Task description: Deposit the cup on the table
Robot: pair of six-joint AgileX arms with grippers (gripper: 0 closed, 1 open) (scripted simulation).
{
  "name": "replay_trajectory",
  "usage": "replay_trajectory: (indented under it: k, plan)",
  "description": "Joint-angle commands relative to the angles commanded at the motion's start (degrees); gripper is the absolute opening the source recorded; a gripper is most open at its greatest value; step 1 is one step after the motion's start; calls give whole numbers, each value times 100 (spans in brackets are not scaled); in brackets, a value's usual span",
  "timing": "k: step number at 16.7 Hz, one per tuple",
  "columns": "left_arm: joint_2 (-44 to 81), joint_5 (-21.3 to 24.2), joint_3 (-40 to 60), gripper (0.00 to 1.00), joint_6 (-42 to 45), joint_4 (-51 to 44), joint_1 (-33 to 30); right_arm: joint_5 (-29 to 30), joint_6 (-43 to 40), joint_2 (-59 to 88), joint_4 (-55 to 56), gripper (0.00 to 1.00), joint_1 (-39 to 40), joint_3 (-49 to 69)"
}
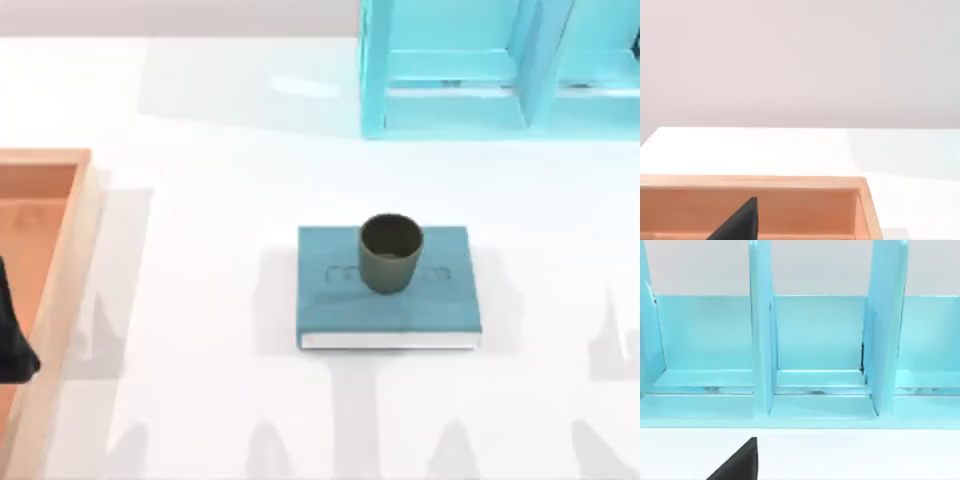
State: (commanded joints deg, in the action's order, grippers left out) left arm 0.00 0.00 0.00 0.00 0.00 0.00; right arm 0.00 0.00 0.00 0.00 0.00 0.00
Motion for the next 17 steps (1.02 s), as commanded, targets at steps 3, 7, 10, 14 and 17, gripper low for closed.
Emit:
replay_trajectory:
  k: [3,7,10,14,17]
  plan:
    - [43,2,51,100,-26,-26,-18,0,0,0,0,100,0,0]
    - [697,6,814,100,-391,-437,-271,0,0,0,0,100,0,0]
    - [1653,-27,1901,100,-865,-1068,-599,0,0,0,0,100,0,0]
    - [3433,-142,3856,100,-1621,-2294,-1173,0,0,0,0,100,0,0]
    - [5041,-271,5559,100,-2213,-3425,-1681,0,0,0,0,100,0,0]
